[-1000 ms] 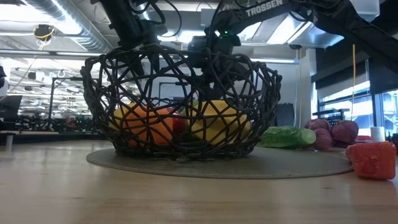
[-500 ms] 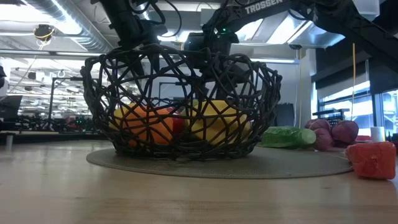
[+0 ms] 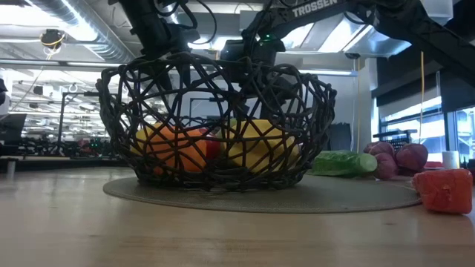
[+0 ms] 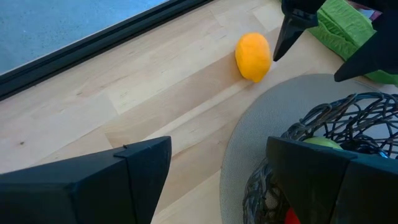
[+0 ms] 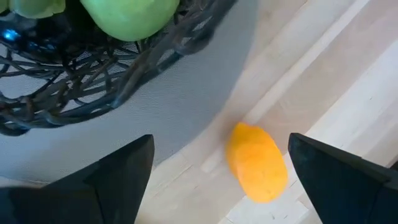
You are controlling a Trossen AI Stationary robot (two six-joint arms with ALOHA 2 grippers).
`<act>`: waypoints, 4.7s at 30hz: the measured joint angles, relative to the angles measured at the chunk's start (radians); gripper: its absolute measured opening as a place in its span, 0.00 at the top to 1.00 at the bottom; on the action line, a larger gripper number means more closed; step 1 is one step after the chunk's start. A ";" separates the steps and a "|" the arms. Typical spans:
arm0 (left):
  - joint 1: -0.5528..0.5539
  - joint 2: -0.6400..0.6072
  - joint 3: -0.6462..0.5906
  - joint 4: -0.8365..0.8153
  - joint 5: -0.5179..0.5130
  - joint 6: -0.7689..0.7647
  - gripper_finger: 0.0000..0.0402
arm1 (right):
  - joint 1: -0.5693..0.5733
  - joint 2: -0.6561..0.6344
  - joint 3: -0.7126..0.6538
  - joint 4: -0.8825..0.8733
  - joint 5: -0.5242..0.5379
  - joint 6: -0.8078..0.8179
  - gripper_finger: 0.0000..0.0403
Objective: Build produce basket
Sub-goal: Put the lemon into the wire basket
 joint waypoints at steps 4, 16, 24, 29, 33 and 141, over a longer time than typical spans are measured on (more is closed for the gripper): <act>0.000 0.000 0.000 0.000 0.000 0.000 0.37 | -0.019 0.001 -0.001 0.019 0.000 0.032 0.09; 0.000 0.000 0.000 0.023 -0.019 -0.003 0.37 | -0.051 0.011 -0.048 0.105 -0.026 0.117 0.10; 0.000 0.000 0.000 0.023 -0.020 -0.003 0.37 | -0.101 0.010 -0.148 0.226 0.008 0.150 0.17; 0.000 0.000 0.000 0.023 -0.020 -0.003 0.37 | -0.119 0.010 -0.204 0.275 0.009 0.046 0.19; 0.000 0.000 0.000 0.023 -0.020 -0.003 0.37 | -0.119 0.010 -0.225 0.323 -0.014 0.020 0.20; -0.444 -0.171 0.000 0.217 -0.069 0.208 0.37 | 0.356 -0.472 -0.651 0.616 -0.414 1.040 0.53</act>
